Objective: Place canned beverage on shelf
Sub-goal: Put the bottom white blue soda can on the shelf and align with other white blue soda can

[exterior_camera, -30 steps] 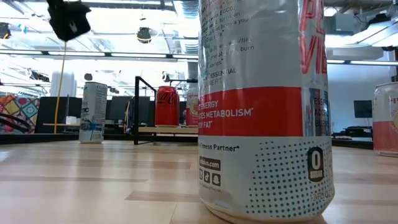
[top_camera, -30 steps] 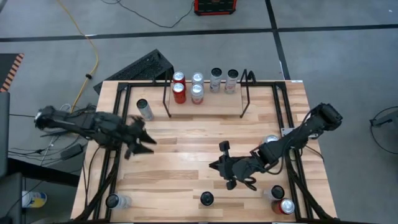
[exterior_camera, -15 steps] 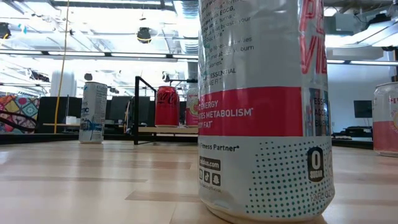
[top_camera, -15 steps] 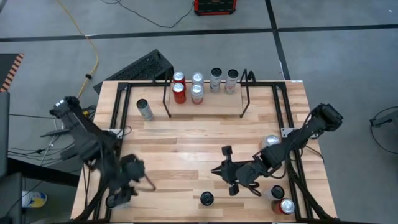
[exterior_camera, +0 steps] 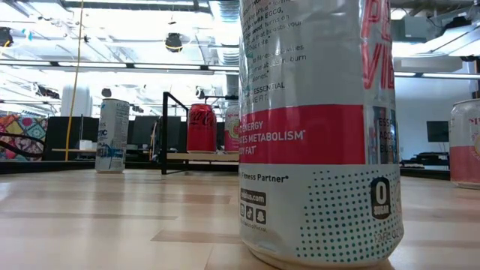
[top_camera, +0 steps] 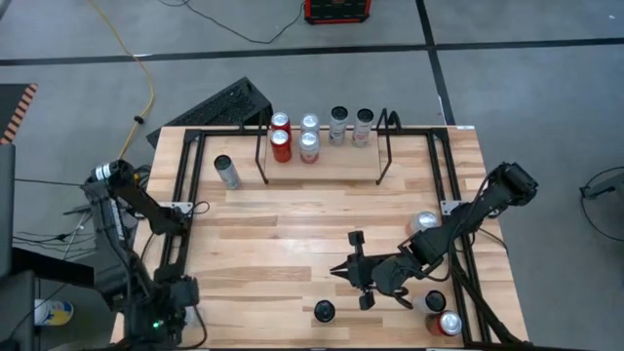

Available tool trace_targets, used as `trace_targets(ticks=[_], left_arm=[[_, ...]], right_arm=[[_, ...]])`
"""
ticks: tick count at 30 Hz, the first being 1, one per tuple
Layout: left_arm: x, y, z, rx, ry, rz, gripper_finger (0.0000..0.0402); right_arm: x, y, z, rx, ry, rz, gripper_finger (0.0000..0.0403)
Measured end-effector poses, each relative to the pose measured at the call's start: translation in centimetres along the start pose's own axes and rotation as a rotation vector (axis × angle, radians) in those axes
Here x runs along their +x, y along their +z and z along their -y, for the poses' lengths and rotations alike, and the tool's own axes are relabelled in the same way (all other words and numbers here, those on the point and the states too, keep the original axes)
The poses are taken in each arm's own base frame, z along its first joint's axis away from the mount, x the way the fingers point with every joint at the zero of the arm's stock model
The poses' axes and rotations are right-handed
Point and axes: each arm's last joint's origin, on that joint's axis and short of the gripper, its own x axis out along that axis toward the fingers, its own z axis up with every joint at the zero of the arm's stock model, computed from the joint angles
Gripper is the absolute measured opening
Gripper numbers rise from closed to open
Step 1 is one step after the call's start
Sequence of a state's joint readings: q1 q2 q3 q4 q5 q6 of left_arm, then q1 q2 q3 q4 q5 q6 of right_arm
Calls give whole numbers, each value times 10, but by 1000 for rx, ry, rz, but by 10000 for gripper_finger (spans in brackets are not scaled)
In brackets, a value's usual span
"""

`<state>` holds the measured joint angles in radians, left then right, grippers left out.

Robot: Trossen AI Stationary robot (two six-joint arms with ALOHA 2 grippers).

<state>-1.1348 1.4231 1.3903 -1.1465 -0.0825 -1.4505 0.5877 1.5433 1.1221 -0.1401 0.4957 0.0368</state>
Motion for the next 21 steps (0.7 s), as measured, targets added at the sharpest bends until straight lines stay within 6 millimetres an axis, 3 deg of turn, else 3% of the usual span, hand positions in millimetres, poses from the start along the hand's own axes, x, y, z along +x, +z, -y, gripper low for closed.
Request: trace_targets(ticks=[8, 21], left_arm=[[2, -14, 3, 46, 11, 54, 239], [22, -17, 10, 125, 65, 29, 239]], right_arm=[[0, 0, 1, -50, -3, -2, 49], [3, 0, 7, -94, -20, -7, 49]])
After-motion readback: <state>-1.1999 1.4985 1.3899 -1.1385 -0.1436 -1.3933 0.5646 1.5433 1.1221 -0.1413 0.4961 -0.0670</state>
